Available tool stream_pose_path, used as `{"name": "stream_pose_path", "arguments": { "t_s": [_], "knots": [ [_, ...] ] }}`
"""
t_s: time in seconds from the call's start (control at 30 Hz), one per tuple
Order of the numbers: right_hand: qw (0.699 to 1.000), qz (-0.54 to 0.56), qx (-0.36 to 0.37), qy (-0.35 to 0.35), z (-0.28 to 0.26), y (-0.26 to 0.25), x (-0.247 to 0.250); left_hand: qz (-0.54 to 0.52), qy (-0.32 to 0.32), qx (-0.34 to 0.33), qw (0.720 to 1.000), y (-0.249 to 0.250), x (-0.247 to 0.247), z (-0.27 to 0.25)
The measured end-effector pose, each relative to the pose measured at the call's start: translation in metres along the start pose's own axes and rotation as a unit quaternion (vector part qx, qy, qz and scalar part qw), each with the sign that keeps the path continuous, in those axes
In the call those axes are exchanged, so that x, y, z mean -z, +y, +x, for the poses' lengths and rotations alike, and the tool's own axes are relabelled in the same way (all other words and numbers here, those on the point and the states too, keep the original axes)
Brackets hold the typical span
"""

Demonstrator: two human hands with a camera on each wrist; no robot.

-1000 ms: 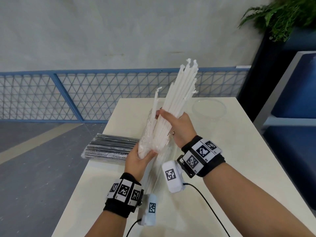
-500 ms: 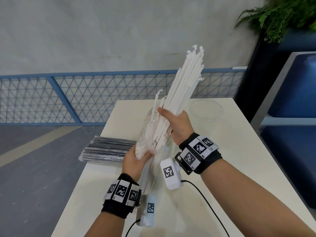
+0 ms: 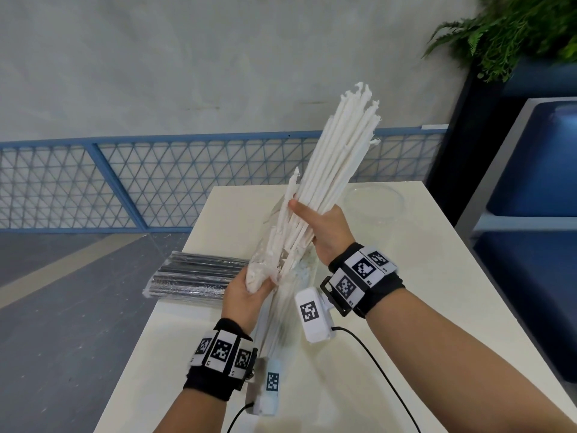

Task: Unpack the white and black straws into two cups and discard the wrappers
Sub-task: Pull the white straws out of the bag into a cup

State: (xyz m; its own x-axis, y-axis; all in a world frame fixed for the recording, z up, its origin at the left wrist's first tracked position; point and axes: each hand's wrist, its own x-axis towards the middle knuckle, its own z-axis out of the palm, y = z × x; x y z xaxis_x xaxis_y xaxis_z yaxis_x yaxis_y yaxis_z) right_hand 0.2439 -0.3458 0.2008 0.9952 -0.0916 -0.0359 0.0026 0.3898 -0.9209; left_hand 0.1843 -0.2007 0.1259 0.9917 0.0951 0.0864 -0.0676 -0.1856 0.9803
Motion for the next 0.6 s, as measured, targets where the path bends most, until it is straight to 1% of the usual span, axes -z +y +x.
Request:
{"name": "stream_pose_path", "arguments": {
  "t_s": [0.1, 0.23, 0.3, 0.4, 0.5, 0.6],
  "knots": [
    [0.999, 0.023, 0.006, 0.031, 0.001, -0.003, -0.001, -0.003, 0.002, 0.004, 1.000, -0.001, 0.001, 0.002],
    [0.988, 0.112, 0.007, 0.106, 0.013, -0.021, 0.005, -0.024, 0.038, 0.028, 0.999, -0.008, 0.010, 0.006],
    [0.984, 0.128, 0.008, 0.127, 0.017, -0.027, 0.010, -0.037, 0.052, 0.036, 0.997, -0.009, 0.013, 0.008],
    [0.980, 0.141, 0.005, 0.137, 0.018, -0.028, 0.015, -0.041, 0.058, 0.037, 0.997, -0.008, 0.013, 0.010],
    [0.980, 0.149, 0.004, 0.134, 0.017, -0.028, 0.019, -0.026, 0.064, 0.043, 0.997, -0.010, 0.012, 0.013],
    [0.981, 0.143, 0.017, 0.129, 0.020, -0.032, 0.028, -0.032, 0.075, 0.053, 0.995, -0.013, 0.015, 0.017]
  ]
}}
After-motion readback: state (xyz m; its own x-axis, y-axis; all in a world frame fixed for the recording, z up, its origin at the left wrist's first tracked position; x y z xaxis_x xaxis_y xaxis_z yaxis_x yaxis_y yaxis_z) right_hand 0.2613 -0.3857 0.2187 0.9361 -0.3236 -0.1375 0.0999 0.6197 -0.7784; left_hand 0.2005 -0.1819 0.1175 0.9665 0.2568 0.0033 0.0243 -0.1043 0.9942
